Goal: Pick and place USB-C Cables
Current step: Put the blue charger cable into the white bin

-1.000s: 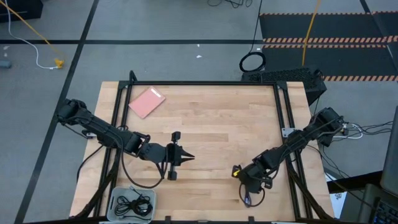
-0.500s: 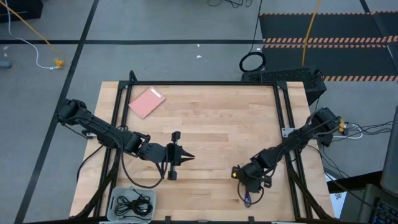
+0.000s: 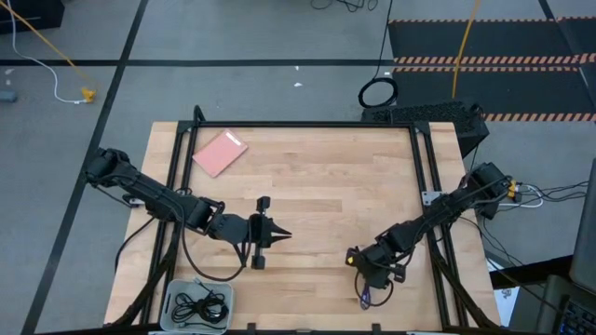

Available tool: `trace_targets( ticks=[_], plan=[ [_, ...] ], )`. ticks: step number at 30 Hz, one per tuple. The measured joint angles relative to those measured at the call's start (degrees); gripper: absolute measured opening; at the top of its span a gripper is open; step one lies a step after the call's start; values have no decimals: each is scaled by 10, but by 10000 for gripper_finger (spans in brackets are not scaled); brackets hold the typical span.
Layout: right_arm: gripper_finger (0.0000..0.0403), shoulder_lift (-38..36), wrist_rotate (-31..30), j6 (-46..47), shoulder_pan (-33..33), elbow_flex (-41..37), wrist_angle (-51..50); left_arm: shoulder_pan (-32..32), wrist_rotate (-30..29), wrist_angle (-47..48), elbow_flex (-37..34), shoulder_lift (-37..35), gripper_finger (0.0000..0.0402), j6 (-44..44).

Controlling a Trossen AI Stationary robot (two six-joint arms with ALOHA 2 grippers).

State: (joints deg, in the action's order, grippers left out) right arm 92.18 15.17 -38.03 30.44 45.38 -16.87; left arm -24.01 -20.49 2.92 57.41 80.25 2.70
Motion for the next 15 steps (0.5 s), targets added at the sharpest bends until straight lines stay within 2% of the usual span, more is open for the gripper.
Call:
trace_targets(
  ticks=[8,15],
  plan=[
    [45,0,-3,24,0,0,2,0,0,0,0,0,31,0],
    [33,-2,-2,77,0,0,13,0,0,0,0,0,31,1]
  ],
)
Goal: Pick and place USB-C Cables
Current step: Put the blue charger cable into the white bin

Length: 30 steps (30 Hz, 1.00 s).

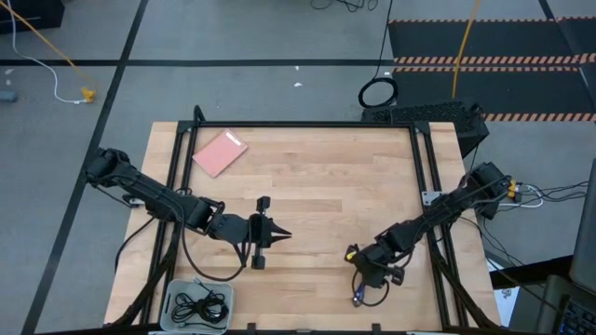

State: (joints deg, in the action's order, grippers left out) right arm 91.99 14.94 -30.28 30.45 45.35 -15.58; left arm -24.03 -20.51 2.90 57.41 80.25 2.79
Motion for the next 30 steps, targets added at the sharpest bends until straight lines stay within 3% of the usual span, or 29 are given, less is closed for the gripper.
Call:
trace_targets(
  ticks=[12,16,24,30],
  plan=[
    [31,-76,-51,114,0,-1,14,0,0,-1,0,0,31,1],
    [31,-113,-104,161,0,-1,16,0,0,-2,0,0,31,1],
    [31,-188,-267,283,0,-1,44,0,0,-9,0,0,31,4],
    [31,-224,-329,317,0,-1,73,-3,0,-48,0,0,31,-6]
  ],
)
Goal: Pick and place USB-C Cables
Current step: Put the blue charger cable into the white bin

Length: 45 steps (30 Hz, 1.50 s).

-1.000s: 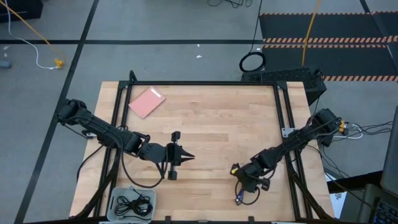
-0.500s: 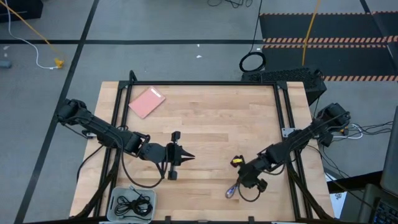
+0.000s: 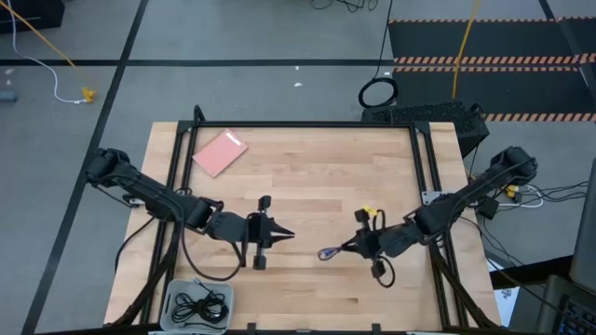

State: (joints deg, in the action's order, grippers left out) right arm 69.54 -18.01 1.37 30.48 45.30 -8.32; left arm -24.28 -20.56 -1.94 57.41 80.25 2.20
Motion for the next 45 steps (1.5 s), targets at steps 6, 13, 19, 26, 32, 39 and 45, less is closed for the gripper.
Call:
trace_targets(
  ticks=[6,13,19,26,32,39,45],
  plan=[
    [31,-23,-2,11,-3,0,16,-10,-1,-26,0,0,31,-18],
    [31,-48,-3,25,-4,0,40,-11,-6,-28,0,0,31,-20],
    [31,-54,-1,22,-7,0,65,-16,-12,-29,0,0,31,-19],
    [31,-53,0,4,-8,0,103,-34,-11,-50,0,0,31,-29],
    [31,-53,0,3,-8,0,111,-41,-11,-84,0,8,31,-50],
    [31,-52,3,-5,-8,0,115,-33,-5,-124,-1,38,75,-77],
    [31,-52,3,-5,-8,0,92,-27,-5,-145,-1,39,134,-75]
  ],
)
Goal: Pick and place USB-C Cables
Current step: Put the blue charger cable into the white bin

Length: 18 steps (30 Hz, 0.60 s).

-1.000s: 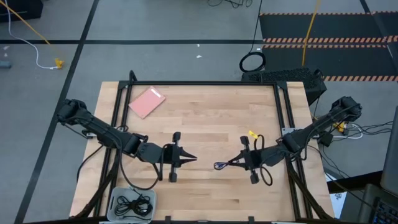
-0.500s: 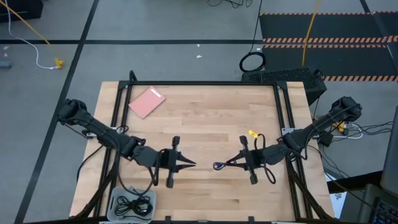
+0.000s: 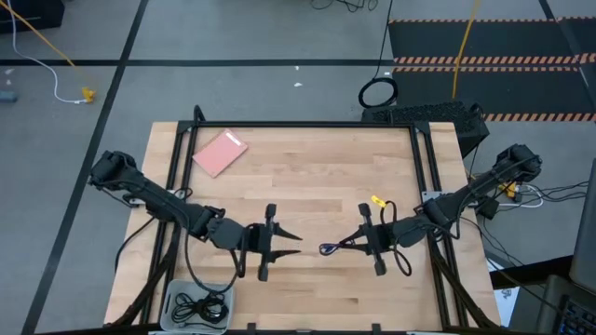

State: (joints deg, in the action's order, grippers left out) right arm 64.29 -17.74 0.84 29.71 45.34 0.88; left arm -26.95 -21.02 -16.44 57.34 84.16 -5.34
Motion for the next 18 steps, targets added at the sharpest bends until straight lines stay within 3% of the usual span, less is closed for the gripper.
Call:
trace_targets(
  ticks=[12,18],
  plan=[
    [31,0,0,13,0,0,-25,-5,17,-72,17,56,155,-102],
    [31,0,1,15,0,0,-33,-1,14,-72,67,90,207,-141]
  ],
)
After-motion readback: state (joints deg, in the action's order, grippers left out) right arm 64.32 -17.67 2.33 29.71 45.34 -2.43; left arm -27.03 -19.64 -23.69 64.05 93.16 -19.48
